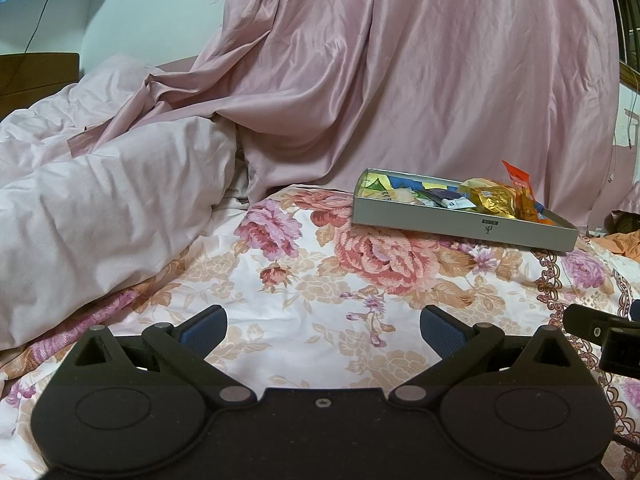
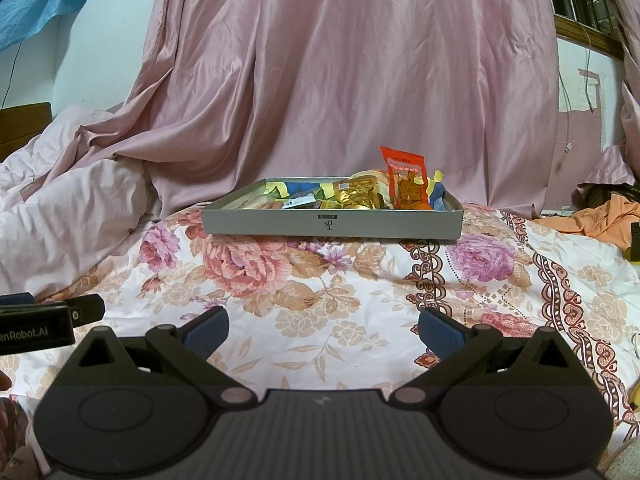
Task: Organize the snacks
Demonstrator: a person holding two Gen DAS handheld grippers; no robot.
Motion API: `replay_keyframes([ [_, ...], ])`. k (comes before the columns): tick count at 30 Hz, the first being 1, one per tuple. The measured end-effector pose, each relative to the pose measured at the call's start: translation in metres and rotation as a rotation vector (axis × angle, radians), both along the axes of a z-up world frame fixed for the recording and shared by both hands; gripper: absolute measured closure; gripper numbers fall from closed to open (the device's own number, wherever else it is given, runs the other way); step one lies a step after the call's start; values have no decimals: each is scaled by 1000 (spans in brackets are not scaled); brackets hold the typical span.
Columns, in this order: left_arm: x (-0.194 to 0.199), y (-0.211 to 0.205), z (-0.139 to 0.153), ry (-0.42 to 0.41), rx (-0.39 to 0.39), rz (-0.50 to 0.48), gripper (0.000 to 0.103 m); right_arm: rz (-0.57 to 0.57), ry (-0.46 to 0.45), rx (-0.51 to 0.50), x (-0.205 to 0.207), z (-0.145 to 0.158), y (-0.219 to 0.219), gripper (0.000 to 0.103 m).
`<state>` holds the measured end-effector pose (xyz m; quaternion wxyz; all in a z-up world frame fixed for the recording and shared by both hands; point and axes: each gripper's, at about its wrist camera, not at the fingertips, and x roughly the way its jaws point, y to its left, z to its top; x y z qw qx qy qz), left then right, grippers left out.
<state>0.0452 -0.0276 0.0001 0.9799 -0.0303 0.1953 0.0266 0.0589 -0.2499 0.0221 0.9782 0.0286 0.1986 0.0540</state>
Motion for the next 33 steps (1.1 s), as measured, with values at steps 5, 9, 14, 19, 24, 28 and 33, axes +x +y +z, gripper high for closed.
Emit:
replay_keyframes([
  [5,0,0,0,0,0,0,1,-1,1,0,0,0,0,0],
  [9,0,0,0,0,0,0,1,0,1,0,0,0,0,0],
  [14,0,-1,0,0,0,0,1,0,2,0,1,0,0,0],
  [19,-1,1,1,-10,-4,-6,1,-1,1,0,1,0,0,0],
  [24,-2,-4,5,-4,21,19,1,0,4,-2,1,1,0,0],
  [28,-3,-5,4,5,22,26,1,1,4,-2,1,0,0,0],
  [33,-2,-4,4,8,8,38,1,3,6,-3,1,-1,1,0],
])
